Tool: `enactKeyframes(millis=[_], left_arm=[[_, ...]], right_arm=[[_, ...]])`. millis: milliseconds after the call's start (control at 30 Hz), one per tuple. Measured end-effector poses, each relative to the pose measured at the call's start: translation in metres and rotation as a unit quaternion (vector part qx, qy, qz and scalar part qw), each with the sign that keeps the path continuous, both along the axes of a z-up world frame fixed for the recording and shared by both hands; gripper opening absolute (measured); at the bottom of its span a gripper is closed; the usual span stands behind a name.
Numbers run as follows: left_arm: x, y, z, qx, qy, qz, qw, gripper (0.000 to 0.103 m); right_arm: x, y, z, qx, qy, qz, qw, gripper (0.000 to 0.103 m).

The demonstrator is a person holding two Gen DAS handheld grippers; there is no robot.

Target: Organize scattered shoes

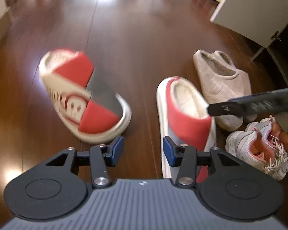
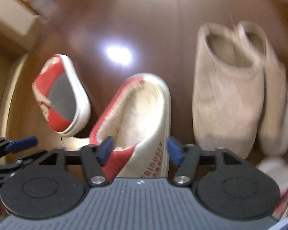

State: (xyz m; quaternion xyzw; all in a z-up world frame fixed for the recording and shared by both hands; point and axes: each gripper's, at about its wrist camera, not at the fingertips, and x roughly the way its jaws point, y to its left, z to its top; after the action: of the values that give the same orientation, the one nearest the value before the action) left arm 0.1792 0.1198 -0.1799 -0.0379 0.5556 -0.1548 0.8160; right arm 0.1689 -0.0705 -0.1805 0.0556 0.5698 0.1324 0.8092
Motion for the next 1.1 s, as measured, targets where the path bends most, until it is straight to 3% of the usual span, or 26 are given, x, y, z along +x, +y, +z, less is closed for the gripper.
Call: enactKeyframes(millis=[67,133,200,333,467,567,767,900,1033,1100], left_arm=[[-0.002,0.005,-0.014,0.001,0.018,0.012,0.9998,0.051],[-0.003,0.007,-0.026,0.002,0.027,0.016,0.9995,0.051],[-0.004,0.008,-0.033,0.002,0.032,0.017,0.9993,0.051],[-0.007,0.006,-0.038,0.006,0.034,0.010,0.9994,0.051],[-0.011,0.002,-0.039,0.005,0.038,0.004,0.9993,0.051],[-0.015,-0.004,-0.036,0.008,0.039,-0.008,0.9992,0.051],[-0.022,-0.017,-0.029,0.017,0.035,-0.034,0.9987,0.051],[-0.029,-0.025,-0.023,0.021,0.032,-0.052,0.9979,0.051],[-0.031,-0.030,-0.022,0.025,0.032,-0.059,0.9975,0.051],[-0.030,-0.030,-0.023,0.023,0.036,-0.056,0.9975,0.051]], right_arm=[[-0.019,0.019,0.000,-0.037,-0.044,0.069,0.996,0.079],[-0.011,0.029,-0.009,-0.057,-0.054,0.096,0.992,0.083],[0.001,0.035,-0.021,-0.073,-0.054,0.104,0.990,0.101],[0.017,0.014,-0.047,0.029,0.002,0.019,0.999,0.103],[0.006,-0.007,-0.051,0.053,0.016,0.007,0.998,0.090],[-0.002,-0.028,-0.055,0.084,0.043,-0.008,0.996,0.087],[-0.028,-0.040,-0.037,0.047,0.056,0.083,0.994,0.090],[-0.023,-0.040,-0.036,0.033,0.068,0.106,0.991,0.093],[-0.029,-0.045,-0.019,0.008,0.052,0.115,0.992,0.094],[-0.029,-0.047,-0.012,0.029,0.034,0.099,0.994,0.096]])
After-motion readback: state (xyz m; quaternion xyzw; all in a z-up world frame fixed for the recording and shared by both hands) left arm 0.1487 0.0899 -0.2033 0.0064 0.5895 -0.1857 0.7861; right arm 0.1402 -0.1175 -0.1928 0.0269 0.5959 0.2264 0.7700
